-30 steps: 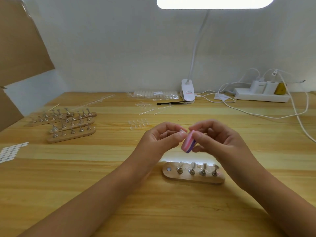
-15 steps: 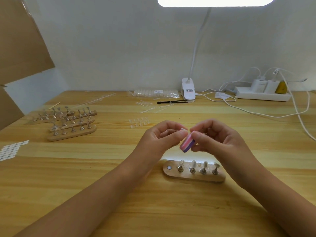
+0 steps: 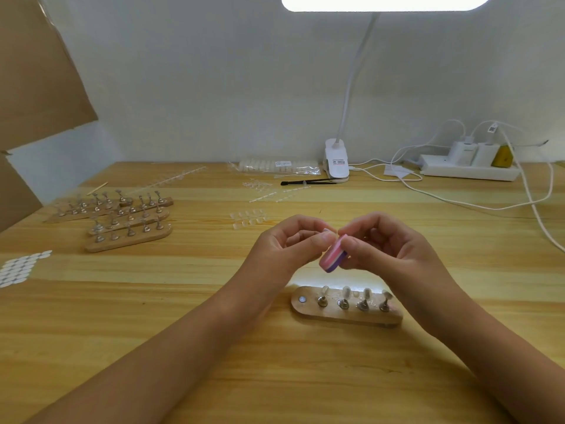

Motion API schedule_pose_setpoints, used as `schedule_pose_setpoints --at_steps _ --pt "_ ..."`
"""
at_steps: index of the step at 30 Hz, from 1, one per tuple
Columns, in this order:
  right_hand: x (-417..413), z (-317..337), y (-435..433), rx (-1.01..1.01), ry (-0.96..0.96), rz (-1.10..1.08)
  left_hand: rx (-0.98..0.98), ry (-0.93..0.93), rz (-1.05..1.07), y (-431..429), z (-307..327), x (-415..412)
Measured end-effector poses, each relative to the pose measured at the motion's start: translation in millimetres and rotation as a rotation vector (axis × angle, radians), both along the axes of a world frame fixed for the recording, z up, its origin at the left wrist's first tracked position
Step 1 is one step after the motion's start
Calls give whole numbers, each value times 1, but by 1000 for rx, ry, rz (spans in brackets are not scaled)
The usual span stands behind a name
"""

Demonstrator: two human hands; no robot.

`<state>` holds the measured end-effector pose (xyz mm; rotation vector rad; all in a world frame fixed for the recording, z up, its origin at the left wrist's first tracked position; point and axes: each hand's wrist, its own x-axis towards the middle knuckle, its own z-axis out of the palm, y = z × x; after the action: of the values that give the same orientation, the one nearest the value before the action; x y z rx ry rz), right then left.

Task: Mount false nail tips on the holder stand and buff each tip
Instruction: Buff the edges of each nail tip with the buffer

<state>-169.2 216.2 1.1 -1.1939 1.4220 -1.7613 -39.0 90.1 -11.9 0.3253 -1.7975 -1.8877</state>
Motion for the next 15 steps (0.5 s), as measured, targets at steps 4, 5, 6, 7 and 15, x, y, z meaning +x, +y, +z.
schedule_pose_setpoints --at_steps 4,5,6,7,15 --pt "-1 0 -1 -36 -24 -58 1 1 19 0 0 -1" --pt "0 0 -1 -23 -19 -31 0 4 14 0 0 -1" --pt "1 1 0 -12 -12 -6 -1 7 7 0 0 -1" --pt "2 0 0 -16 -7 -3 0 8 3 0 0 -1" --pt "2 0 0 -29 -7 -26 14 9 16 0 -1 -2"
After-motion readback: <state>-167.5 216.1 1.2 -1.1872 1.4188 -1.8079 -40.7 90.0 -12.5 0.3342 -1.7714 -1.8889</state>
